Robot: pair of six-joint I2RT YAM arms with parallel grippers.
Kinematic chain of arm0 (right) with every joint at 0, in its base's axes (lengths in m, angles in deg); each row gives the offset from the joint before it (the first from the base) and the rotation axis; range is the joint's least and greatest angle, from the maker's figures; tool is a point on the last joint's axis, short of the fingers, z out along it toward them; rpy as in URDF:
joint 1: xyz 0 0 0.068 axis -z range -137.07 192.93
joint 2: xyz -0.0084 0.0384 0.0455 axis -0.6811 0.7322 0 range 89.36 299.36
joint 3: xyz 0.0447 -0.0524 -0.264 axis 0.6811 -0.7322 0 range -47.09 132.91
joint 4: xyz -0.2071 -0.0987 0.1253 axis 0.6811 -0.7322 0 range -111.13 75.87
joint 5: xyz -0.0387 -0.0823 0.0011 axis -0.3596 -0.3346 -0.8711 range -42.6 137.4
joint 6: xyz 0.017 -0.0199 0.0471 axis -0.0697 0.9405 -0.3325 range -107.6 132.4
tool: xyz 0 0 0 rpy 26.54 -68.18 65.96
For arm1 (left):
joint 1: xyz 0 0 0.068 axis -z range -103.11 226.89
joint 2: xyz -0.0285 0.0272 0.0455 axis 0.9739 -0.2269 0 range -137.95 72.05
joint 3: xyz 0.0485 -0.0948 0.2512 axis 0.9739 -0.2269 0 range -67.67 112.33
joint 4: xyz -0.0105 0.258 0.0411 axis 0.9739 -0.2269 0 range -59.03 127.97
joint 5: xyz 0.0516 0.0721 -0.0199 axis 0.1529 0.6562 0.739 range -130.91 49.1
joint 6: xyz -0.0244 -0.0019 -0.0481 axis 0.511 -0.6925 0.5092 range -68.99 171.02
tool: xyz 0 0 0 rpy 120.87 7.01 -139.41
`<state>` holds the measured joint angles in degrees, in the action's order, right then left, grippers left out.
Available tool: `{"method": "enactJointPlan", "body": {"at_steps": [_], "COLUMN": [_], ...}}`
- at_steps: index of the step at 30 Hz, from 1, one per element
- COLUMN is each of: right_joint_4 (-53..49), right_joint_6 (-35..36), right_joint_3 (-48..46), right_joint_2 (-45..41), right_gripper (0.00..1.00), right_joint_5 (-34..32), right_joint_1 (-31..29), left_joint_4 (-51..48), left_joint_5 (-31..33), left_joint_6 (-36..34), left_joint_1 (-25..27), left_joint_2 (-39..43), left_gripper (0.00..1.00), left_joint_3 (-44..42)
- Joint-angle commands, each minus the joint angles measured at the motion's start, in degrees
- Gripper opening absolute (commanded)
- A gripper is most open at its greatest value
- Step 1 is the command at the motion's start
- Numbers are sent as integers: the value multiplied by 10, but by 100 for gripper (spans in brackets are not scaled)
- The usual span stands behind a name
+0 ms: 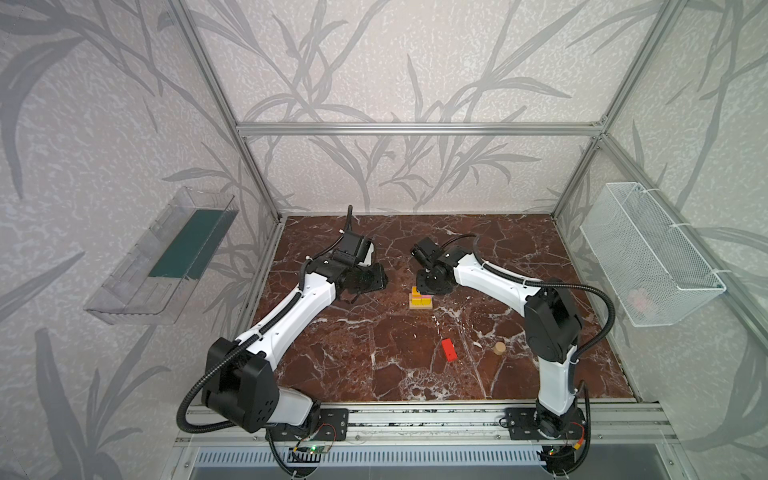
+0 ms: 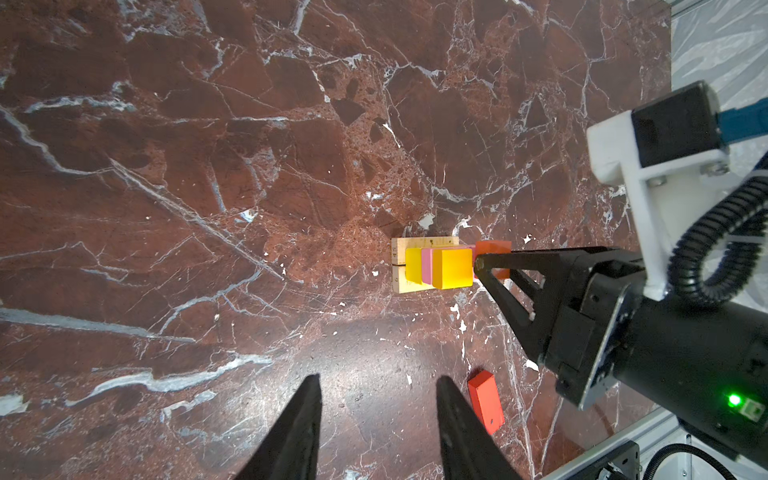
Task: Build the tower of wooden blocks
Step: 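Lower the orange B cube onto the pink bar beside the yellow cube, then open the right gripper and raise it off the B cube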
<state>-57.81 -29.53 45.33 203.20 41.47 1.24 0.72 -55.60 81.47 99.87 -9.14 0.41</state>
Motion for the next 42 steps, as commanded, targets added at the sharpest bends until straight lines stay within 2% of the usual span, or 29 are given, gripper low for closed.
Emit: {"method": "enactJointPlan", "body": {"at_steps": [1, 14, 42], "right_joint_4": [-7, -8, -11], "right_joint_6": [2, 3, 2], "right_joint_3": [17, 16, 7], "right_joint_2": [12, 10, -10], "right_gripper": [33, 37, 38], "right_joint_5": [-1, -1, -6], "right_joint_1": [-3, -3, -3], "left_joint_4": [-6, -7, -5], "left_joint_5": [-2, -1, -9], "left_joint_6": [-8, -9, -7], "left_joint_1": [-4, -3, -4], "left_joint_2": [-4, -4, -8], "left_gripper": [44, 44, 44], "left_joint_3": [-3, -3, -2]}}
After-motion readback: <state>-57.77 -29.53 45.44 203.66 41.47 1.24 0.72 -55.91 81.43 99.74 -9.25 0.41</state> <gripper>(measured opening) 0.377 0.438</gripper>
